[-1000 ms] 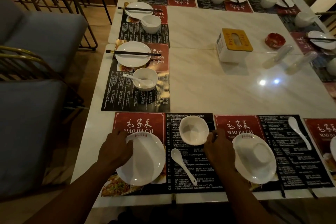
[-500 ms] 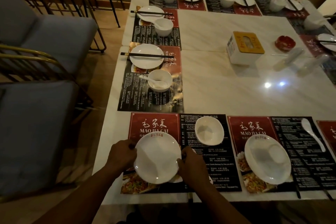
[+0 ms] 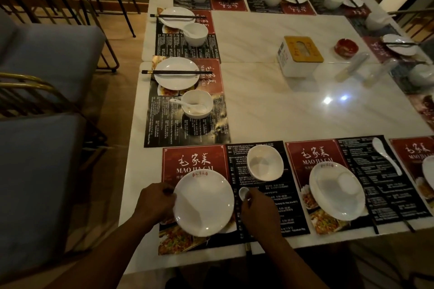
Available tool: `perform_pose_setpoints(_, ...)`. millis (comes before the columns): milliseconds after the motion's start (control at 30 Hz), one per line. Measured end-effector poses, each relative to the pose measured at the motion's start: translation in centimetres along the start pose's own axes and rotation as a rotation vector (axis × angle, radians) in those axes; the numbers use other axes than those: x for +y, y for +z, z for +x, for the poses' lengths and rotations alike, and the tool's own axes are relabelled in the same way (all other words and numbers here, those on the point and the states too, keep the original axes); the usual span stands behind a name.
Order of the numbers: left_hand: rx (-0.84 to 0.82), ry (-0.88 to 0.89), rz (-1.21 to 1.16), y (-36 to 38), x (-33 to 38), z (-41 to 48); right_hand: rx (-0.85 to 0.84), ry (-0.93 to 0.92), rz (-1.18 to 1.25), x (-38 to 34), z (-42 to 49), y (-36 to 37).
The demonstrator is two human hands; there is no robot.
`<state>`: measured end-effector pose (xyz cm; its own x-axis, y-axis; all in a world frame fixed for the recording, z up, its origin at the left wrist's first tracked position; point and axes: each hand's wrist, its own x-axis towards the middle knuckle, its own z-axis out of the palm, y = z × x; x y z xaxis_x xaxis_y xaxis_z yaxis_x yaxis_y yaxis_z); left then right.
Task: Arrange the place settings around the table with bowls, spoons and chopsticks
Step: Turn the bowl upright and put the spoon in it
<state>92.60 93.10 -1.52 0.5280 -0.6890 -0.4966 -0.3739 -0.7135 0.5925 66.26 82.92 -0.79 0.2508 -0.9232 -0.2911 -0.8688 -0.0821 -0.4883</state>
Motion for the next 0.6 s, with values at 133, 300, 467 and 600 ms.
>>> perform_pose_setpoints(133, 0.092, 0.053, 0.105, -0.1, 1.0, 0.2, -0.001, 0.010, -0.193, 3.4, -0.5, -1.2)
perform_pose_setpoints(300, 0.159, 0.184, 0.108, 0.0, 4.0, 0.4, -0.102, -0.054, -0.193, 4.4, -0.5, -1.8)
perform_pose_setpoints(467, 0.149, 0.234, 0.078, 1.0, 6.5, 0.8, -0.124, -0.029, -0.066, 3.7, -0.3, -3.7)
perform_pose_setpoints(600, 0.106, 0.329, 0.063, 2.3, 8.9, 1.3, 0.011, -0.060, 0.034, 2.4, 0.4, -7.6)
